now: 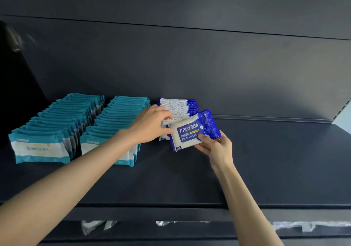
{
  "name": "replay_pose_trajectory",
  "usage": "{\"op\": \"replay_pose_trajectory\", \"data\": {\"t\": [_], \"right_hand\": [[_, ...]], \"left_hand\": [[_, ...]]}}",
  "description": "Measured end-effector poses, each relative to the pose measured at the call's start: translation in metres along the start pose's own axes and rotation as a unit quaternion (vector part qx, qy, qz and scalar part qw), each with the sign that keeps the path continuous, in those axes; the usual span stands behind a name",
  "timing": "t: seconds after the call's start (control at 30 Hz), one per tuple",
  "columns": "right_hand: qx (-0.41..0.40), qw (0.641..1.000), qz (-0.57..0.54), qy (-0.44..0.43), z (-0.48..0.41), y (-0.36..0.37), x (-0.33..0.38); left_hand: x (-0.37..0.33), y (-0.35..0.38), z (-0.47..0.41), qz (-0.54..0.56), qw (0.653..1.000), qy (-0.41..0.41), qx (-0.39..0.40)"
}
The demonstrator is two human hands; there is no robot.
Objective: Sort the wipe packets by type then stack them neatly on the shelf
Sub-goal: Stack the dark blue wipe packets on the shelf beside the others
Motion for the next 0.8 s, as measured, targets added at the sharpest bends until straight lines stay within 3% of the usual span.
{"op": "replay_pose_trajectory", "data": {"t": [0.1,0.2,0.3,0.47,0.67,0.8], "right_hand": [[0.028,0.999,-0.035,0.009,0.001,0.01,-0.002],[0.039,0.999,0.009,0.012,-0.003,0.014,-0.006],[0.0,0.978,0.207,-0.011,-0.013,0.01,-0.012],[-0.064,0.89,0.447,-0.063,-0.023,0.012,-0.003],[-0.056,0.878,0.461,-0.115,-0.021,0.021,0.003],[-0.067,0.85,0.504,-0.137,-0.017,0.024,0.006]], "left_hand": [[0.002,0.002,0.001,0.029,0.999,-0.01,0.015],[0.009,-0.002,-0.002,0.051,0.998,-0.026,0.016],[0.013,-0.001,-0.005,0.015,0.999,-0.024,0.027],[0.009,0.001,-0.008,-0.071,0.997,0.009,0.005],[0.011,0.007,-0.008,-0.158,0.987,0.039,0.0],[0.012,0.008,-0.007,-0.17,0.984,0.047,0.002]]}}
Point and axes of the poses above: each hand's wrist, its own z-axis away from the middle knuckle, its own y-axis out of the palm, x = y × z, the point moved 8 cm from there along -z, towards the middle knuckle, and after that the axes turned 15 degrees about z, right-handed, at the moved point
